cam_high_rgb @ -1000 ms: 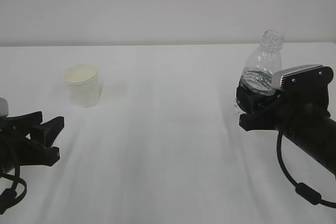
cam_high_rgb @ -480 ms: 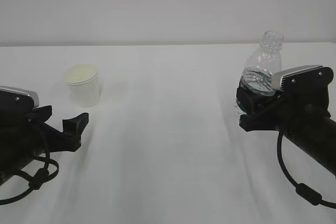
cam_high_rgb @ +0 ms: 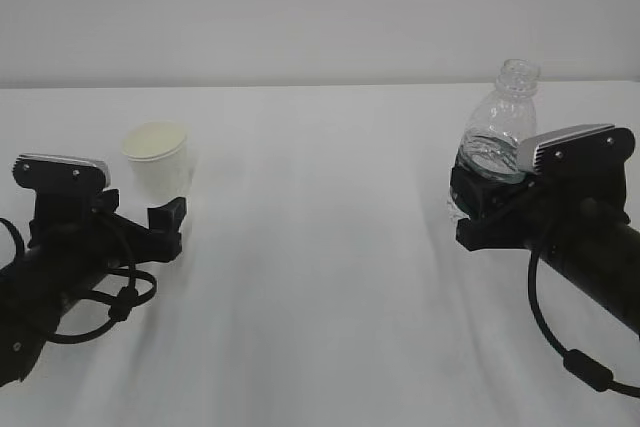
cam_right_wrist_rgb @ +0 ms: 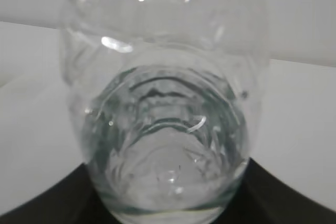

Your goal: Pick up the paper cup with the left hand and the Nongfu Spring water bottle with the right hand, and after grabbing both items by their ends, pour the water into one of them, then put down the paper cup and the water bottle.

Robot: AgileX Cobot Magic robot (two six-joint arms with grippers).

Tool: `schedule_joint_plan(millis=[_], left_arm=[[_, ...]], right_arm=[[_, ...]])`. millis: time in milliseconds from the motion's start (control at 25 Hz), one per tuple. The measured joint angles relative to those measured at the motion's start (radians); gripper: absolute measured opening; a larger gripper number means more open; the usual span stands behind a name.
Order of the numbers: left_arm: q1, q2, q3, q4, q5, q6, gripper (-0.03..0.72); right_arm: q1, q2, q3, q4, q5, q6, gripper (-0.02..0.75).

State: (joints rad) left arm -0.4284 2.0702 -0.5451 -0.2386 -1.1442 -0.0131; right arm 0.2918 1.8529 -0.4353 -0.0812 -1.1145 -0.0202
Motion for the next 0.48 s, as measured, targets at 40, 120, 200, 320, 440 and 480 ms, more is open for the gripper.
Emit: schedule_joint_plan(millis=[40, 120, 200, 320, 440, 480], left_arm=[[0.000, 0.018, -0.013, 0.000, 0.000, 0.000, 0.678], [0.000, 0.045, -0.040, -0.004, 0.000, 0.000, 0.678], [0.000, 0.070, -0.063, -0.008, 0.000, 0.000, 0.678], [0.000, 0.095, -0.098, -0.019, 0.000, 0.000, 0.678], [0.000, 0.107, -0.130, -0.045, 0.000, 0.000, 0.678], [0.000, 0.111, -0.142, -0.050, 0.000, 0.000, 0.678]], right_arm=[[0.000, 0.000, 0.000, 0.000, 0.000, -0.002, 0.394], [0.000, 0.000, 0.000, 0.000, 0.000, -0.006, 0.394], [0.000, 0.000, 0.000, 0.000, 0.000, -0.008, 0.394], [0.000, 0.000, 0.000, 0.000, 0.000, -0.012, 0.394], [0.000, 0.000, 0.000, 0.000, 0.000, -0.014, 0.393], [0.000, 0.000, 0.000, 0.000, 0.000, -0.016, 0.394]])
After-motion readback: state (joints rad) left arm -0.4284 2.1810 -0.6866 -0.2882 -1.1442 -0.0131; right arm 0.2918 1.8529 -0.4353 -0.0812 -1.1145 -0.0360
